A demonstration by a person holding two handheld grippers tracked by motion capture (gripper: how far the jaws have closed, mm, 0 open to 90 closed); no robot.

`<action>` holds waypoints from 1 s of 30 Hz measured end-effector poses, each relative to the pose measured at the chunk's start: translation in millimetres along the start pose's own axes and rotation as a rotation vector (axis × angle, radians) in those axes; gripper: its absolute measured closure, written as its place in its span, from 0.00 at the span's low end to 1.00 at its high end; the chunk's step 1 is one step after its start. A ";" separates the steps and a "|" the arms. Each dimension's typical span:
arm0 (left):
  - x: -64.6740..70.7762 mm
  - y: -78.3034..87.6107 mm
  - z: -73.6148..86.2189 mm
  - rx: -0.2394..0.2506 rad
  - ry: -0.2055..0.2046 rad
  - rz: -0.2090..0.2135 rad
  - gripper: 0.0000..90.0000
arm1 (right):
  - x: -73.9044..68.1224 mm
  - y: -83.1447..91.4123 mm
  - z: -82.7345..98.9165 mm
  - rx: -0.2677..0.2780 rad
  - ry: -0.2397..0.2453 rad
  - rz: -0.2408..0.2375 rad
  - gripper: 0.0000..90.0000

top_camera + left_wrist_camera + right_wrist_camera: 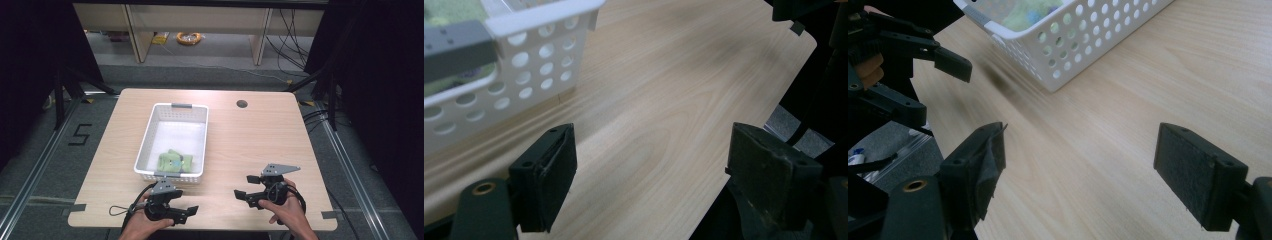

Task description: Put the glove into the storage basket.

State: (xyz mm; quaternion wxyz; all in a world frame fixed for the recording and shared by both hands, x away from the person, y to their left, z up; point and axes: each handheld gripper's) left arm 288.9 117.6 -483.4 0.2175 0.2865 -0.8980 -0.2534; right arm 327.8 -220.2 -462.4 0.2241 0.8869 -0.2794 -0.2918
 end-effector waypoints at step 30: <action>4.9 -4.7 28.2 -0.015 -0.086 -0.037 0.17 | -0.8 1.6 51.2 -0.070 0.096 0.020 0.18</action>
Point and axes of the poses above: each handheld gripper's, and its own axes: y roughly backward along the jaws, z roughly out of its underside, x roughly to its right, and after that the axes turned 5 degrees about -y, right-handed
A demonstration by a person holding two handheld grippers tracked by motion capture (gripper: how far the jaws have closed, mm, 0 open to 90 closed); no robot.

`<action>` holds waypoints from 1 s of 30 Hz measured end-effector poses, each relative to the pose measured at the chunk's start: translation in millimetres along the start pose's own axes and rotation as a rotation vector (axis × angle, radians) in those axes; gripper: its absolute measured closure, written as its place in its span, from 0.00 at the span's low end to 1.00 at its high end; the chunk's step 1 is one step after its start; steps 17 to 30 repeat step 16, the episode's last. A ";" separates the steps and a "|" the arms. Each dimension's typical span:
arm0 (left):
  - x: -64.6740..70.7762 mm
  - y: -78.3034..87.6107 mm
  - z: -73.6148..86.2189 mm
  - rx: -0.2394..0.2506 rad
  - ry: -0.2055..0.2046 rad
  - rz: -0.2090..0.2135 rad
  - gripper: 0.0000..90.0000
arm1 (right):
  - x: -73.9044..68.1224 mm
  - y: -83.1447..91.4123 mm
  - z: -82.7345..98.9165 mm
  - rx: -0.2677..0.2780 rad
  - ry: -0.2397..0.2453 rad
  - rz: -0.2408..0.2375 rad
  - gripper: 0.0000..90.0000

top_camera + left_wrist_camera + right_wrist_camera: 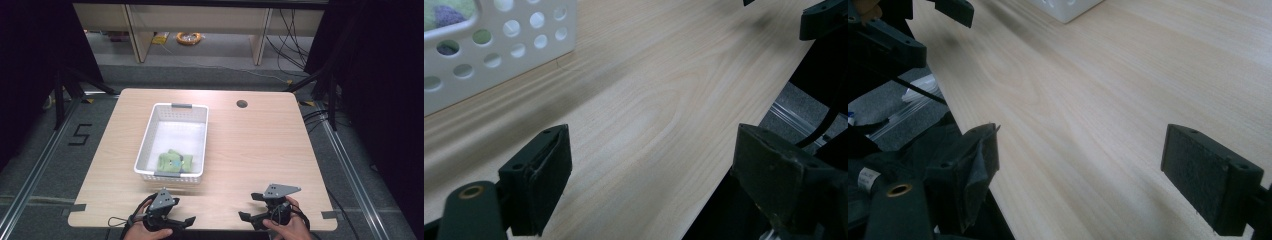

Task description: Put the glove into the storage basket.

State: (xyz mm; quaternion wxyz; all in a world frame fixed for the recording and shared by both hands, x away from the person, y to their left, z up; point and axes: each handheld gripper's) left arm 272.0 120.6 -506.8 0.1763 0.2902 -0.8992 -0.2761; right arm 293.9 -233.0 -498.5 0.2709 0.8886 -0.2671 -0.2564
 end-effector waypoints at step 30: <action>-2.5 -1.3 0.2 -0.012 -0.023 -0.008 0.17 | 1.8 -0.2 0.1 -0.008 -0.015 -0.004 0.18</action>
Point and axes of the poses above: each handheld gripper's, and its own axes: y roughly backward along the jaws, z roughly out of its underside, x roughly to its right, and after that the axes turned 5 degrees about -y, right-handed
